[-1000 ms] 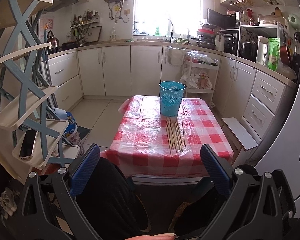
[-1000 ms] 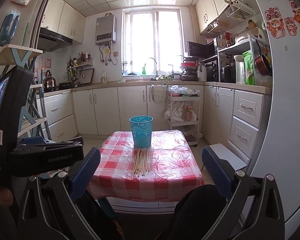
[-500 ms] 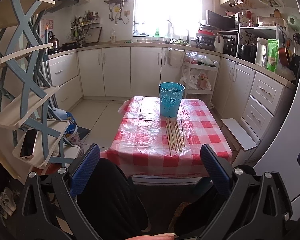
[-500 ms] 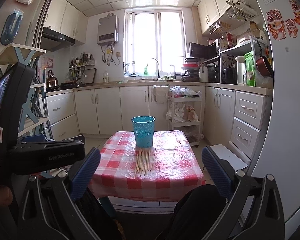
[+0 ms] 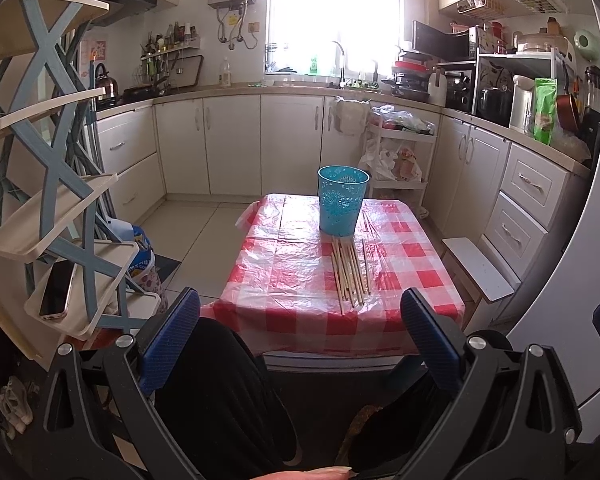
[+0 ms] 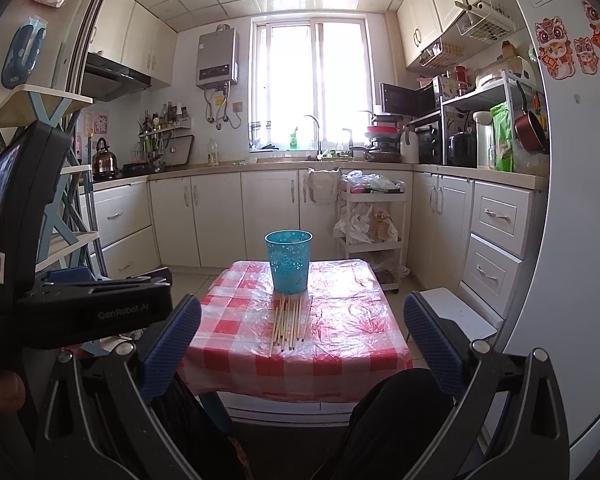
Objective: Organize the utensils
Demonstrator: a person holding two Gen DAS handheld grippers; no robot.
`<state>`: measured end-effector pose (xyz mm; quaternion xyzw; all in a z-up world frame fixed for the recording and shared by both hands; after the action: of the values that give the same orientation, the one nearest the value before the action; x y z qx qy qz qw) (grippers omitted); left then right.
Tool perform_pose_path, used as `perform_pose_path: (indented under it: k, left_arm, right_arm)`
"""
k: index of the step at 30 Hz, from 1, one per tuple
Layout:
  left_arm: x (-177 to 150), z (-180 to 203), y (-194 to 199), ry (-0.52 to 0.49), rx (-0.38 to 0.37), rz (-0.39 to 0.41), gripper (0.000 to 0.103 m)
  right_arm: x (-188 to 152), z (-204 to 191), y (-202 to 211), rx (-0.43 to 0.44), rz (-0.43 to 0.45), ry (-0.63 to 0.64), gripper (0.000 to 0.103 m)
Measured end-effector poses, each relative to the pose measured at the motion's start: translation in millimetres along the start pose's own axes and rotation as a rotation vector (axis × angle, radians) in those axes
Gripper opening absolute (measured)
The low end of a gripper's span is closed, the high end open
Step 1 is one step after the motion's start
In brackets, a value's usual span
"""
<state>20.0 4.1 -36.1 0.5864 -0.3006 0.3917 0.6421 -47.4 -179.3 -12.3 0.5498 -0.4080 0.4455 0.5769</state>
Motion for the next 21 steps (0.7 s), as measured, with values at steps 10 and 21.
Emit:
perform_pose_path:
  k: [10, 21]
  left_arm:
    - [-1, -1, 1, 0.0, 0.002, 0.006, 0.097]
    - [5, -6, -33, 0.013, -0.015, -0.016, 0.095]
  right_arm:
    - [0, 0, 1, 0.0, 0.002, 0.0, 0.098]
    - [1, -2, -21, -0.002, -0.009, 0.041, 0.098]
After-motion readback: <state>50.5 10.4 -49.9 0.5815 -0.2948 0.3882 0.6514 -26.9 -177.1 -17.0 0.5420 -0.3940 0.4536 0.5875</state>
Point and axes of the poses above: each gripper's, at about its wrist camera, not at the fingertips, and y roughly against the way its jaws point, z to its right, x to its top, the point moved 9 cm from there along -y, roughly the way its jaws point, and after that the axes turned 7 degrees about y, right-handed, at the moved point
